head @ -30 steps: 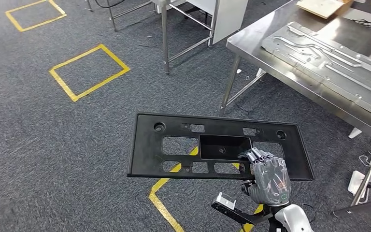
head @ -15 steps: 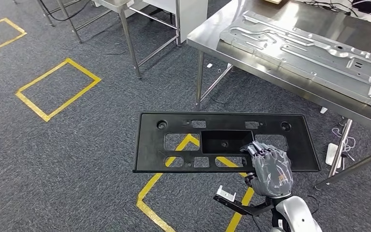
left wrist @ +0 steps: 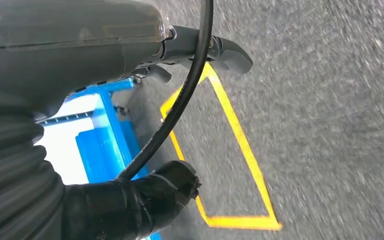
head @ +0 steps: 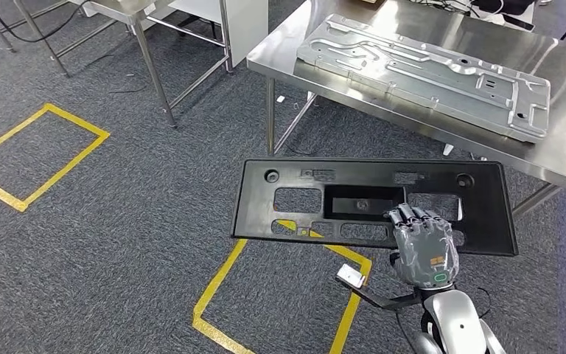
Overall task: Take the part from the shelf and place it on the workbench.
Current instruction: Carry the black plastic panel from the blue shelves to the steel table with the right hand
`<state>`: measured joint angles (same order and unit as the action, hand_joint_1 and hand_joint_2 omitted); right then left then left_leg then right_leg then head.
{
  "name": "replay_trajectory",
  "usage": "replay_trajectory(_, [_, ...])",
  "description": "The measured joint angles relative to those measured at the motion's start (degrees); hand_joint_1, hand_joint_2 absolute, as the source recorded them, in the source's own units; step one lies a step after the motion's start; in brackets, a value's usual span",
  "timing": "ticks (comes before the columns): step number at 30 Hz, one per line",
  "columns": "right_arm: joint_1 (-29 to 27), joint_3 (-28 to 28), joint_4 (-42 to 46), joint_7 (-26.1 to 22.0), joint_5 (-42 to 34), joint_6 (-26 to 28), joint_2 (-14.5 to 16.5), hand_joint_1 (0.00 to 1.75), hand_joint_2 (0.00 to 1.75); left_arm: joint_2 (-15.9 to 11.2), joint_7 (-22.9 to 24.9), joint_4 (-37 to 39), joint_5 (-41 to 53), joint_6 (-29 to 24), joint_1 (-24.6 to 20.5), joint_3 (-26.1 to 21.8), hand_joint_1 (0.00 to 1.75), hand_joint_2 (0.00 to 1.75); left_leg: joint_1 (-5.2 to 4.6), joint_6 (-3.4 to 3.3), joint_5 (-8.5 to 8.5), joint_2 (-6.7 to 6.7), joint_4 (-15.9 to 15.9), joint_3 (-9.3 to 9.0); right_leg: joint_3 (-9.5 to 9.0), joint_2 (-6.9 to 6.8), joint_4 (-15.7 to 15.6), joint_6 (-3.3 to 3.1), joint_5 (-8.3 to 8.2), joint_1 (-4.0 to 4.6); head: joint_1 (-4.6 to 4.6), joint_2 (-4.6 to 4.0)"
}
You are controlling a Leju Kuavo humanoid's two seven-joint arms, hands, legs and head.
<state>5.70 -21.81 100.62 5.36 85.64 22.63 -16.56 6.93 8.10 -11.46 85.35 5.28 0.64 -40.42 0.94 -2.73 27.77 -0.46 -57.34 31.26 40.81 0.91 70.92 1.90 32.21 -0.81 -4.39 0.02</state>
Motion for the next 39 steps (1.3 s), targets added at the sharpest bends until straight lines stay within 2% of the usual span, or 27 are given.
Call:
replay_trajectory(1, [0.05,0.18,-0.33,0.20,0.04,0.01,-0.04,1.75,1.75,0.00,0.01,0.00,0.01,0.01,0.05,-0.04,0.00,1.75,-0.03,0.02,0.05,0.40,-0.02,0.02,1.26,-0.37,2.59,0.16,0.71,-0.10,-0.01,0.00])
replay_trajectory(2, [0.05,0.32,-0.61,0.36,0.03,-0.04,-0.04,1.75,1.75,0.00,0.00,0.00,0.01,0.01,0.06,-0.09,0.00,1.75,-0.04,0.05,0.12,0.73,-0.05,0.01,1.58,-0.55,3.25,0.25,0.38,-0.18,-0.01,0.00])
replay_trajectory(3, [0.09,0.47,-0.84,0.51,-0.13,-0.21,-0.05,1.75,1.75,0.02,-0.04,0.01,0.01,0.01,0.02,-0.14,0.00,1.75,-0.04,0.13,0.21,0.97,-0.09,-0.04,0.65,-0.65,1.49,0.23,-1.01,-0.22,-0.02,0.00])
replay_trajectory(5, [0.40,0.81,-1.05,0.58,-0.62,-0.69,-0.07,1.75,1.75,0.15,-0.25,0.01,0.01,0.01,-0.09,-0.20,0.00,1.75,-0.10,0.40,0.46,1.33,-0.19,-0.22,-3.45,-0.99,-6.16,-0.18,-4.54,-0.10,-0.02,-0.01])
replay_trajectory(6, [0.70,0.94,-1.08,0.58,-0.87,-0.96,-0.08,1.75,1.75,0.22,-0.39,0.01,0.01,0.01,-0.14,-0.22,0.00,1.75,-0.19,0.64,0.61,1.45,-0.29,-0.25,-5.26,-1.19,-9.61,-0.50,-5.66,0.09,-0.01,-0.01])
replay_trajectory(7, [1.01,1.03,-1.09,0.57,-1.01,-1.20,-0.09,1.75,1.75,0.28,-0.55,0.01,0.01,0.00,-0.16,-0.25,0.00,1.75,-0.35,0.82,0.79,1.54,-0.45,-0.24,-6.38,-1.35,-11.80,-0.71,-6.14,0.24,0.01,-0.01])
replay_trajectory(8, [1.27,1.07,-1.11,0.57,-1.07,-1.43,-0.10,1.75,1.75,0.31,-0.69,0.01,0.01,-0.01,-0.16,-0.28,0.00,1.75,-0.49,0.80,0.93,1.60,-0.56,-0.19,-6.80,-1.44,-12.69,-0.78,-6.07,0.33,0.03,-0.01])
replay_trajectory(11, [1.58,1.11,-1.27,0.56,-1.09,-1.91,-0.11,1.75,1.75,0.32,-1.01,-0.01,0.04,-0.05,-0.16,-0.45,0.00,1.75,-0.56,0.58,1.06,1.67,-0.60,-0.25,-6.83,-1.29,-12.74,-0.78,-6.03,0.37,0.10,-0.01])
replay_trajectory(17, [1.95,1.11,-1.36,0.55,-1.09,-2.02,-0.14,1.75,1.75,0.32,-1.09,0.01,0.07,-0.10,-0.16,-0.80,0.00,1.75,-0.40,1.26,0.95,1.68,-0.21,-0.46,-6.74,-1.27,-12.47,-1.34,-5.75,0.53,0.10,-0.01])
replay_trajectory(22, [2.20,1.11,-1.37,0.54,-1.09,-2.02,-0.14,1.75,1.75,0.32,-1.13,0.01,0.09,-0.10,-0.17,-1.11,0.00,1.75,-0.36,1.63,0.94,1.68,-0.19,-0.50,-6.74,-1.27,-12.35,-1.44,-5.70,0.56,0.10,0.00])
replay_trajectory(24, [2.32,1.10,-1.38,0.54,-1.09,-2.04,-0.14,1.75,1.75,0.31,-1.24,0.01,0.22,-0.10,-0.16,-1.17,0.00,1.75,-0.49,1.25,0.96,1.68,-0.18,-0.41,-6.89,-1.34,-12.73,-1.21,-5.92,0.37,0.11,0.00])
replay_trajectory(26, [2.52,1.07,-1.40,0.54,-1.09,-2.10,-0.14,1.75,1.75,0.34,-1.41,0.00,0.40,-0.13,-0.21,-1.19,0.00,1.75,-0.41,0.61,0.38,1.75,1.19,-1.06,-7.33,-1.37,-13.35,-0.78,-6.17,0.33,0.09,-0.01])
replay_trajectory(28, [2.77,0.98,-1.48,0.51,-1.08,-2.22,-0.14,1.75,1.75,0.42,-1.54,-0.01,0.49,-0.16,-0.27,-1.20,0.00,1.75,0.06,0.19,-0.62,1.95,3.37,-2.44,-6.60,-1.18,-11.36,-0.38,-4.79,0.35,0.05,-0.01])
replay_trajectory(30, [2.93,0.88,-1.69,0.47,-1.06,-2.44,-0.14,1.75,1.75,0.45,-1.62,0.00,0.52,-0.19,-0.28,-1.20,0.00,1.75,0.37,0.08,-0.97,2.07,4.20,-3.09,-3.36,-1.00,-4.89,0.18,-1.58,-0.06,0.02,-0.01])
replay_trajectory(31, [2.92,0.83,-1.86,0.47,-0.97,-2.52,-0.14,1.75,1.75,0.46,-1.73,0.00,0.56,-0.31,-0.27,-1.20,0.00,1.75,0.46,0.24,-0.85,2.06,4.14,-3.13,-1.42,-0.97,-1.35,0.54,-0.33,-0.39,0.03,-0.01])
replay_trajectory(32, [2.87,0.79,-2.04,0.50,-0.87,-2.59,-0.14,1.75,1.75,0.48,-1.86,0.01,0.60,-0.49,-0.25,-1.20,0.00,1.75,0.61,0.47,-0.63,2.03,3.96,-3.16,-0.07,-0.98,0.89,0.91,-0.02,-0.73,0.03,-0.01])
replay_trajectory(33, [2.82,0.73,-2.19,0.55,-0.77,-2.61,-0.14,1.75,1.75,0.49,-2.02,0.01,0.64,-0.70,-0.22,-1.20,0.00,1.75,0.85,0.82,-0.30,1.99,3.68,-3.24,0.31,-1.01,1.10,1.30,-0.83,-1.08,0.03,-0.01])
replay_trajectory(34, [2.81,0.69,-2.28,0.59,-0.68,-2.61,-0.14,1.75,1.75,0.50,-2.16,0.00,0.68,-0.92,-0.19,-1.20,0.00,1.75,1.19,1.32,0.16,1.94,3.25,-3.36,-0.56,-1.08,-1.11,1.74,-2.73,-1.44,0.03,-0.01])
replay_trajectory(35, [2.84,0.66,-2.31,0.64,-0.65,-2.61,-0.14,1.75,1.75,0.49,-2.25,0.00,0.70,-1.10,-0.17,-1.21,0.00,1.75,1.51,1.91,0.77,1.90,2.62,-3.46,-2.23,-1.27,-4.84,2.28,-4.82,-1.80,0.02,-0.01])
replay_trajectory(36, [2.92,0.62,-2.39,0.69,-0.60,-2.60,-0.13,1.75,1.75,0.37,-2.32,-0.01,0.75,-1.30,-0.16,-1.22,0.00,1.75,1.66,2.59,1.43,1.83,1.94,-3.37,-3.84,-1.38,-8.13,2.67,-6.08,-1.89,-0.11,-0.01])
replay_trajectory(37, [2.99,0.58,-2.44,0.76,-0.54,-2.59,-0.11,1.75,1.75,0.26,-2.40,-0.01,0.80,-1.51,-0.18,-1.24,0.00,1.75,1.66,3.20,2.04,1.77,1.28,-3.21,-5.01,-1.40,-10.46,2.48,-6.65,-1.95,-0.19,-0.01])
replay_trajectory(38, [2.97,0.52,-2.52,0.87,-0.42,-2.57,-0.10,1.75,1.75,0.16,-2.49,-0.01,0.89,-1.73,-0.24,-1.26,0.00,1.75,1.56,3.68,2.50,1.74,0.83,-3.06,-5.48,-1.37,-11.37,1.97,-6.35,-1.88,-0.19,-0.01])
replay_trajectory(39, [2.95,0.47,-2.61,1.02,-0.26,-2.55,-0.09,1.75,1.75,0.08,-2.61,-0.01,0.97,-1.90,-0.30,-1.27,0.00,1.75,1.46,4.01,2.76,1.71,0.71,-3.00,-5.42,-1.21,-11.11,1.12,-5.72,-1.66,-0.16,0.00])
